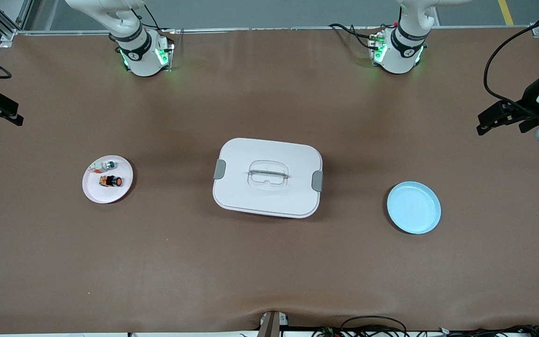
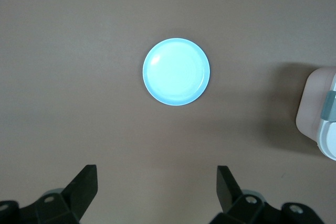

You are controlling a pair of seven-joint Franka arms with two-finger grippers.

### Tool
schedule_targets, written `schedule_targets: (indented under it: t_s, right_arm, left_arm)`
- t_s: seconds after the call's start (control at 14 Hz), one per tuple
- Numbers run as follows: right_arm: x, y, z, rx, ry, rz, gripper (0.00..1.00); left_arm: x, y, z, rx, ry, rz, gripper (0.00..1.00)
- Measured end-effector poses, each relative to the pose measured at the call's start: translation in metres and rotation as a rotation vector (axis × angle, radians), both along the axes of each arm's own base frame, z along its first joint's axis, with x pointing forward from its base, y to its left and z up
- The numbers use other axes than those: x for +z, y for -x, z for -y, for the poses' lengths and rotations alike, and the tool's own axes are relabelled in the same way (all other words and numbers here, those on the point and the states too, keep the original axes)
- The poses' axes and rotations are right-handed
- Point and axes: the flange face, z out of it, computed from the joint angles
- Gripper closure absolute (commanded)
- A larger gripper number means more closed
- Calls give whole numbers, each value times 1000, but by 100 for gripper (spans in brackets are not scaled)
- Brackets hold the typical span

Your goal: Transfer orange switch to right arm and place

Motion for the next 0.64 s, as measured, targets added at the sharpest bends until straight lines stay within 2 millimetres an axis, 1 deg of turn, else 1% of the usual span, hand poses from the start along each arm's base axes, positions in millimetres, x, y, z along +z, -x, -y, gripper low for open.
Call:
schedule_targets:
  t_s: [0.14, 0.43, 0.64]
  right_arm:
    - [3, 3, 4, -15, -16, 3, 0]
    - [0, 10, 24, -61, -70, -19, 0]
    - [0, 10, 25, -87, -77, -26, 0]
  left_arm:
    - [-1, -1, 0, 0, 0, -2, 0]
    - [0, -1, 0, 0, 0, -1, 0]
    - [0, -1, 0, 0, 0, -1, 0]
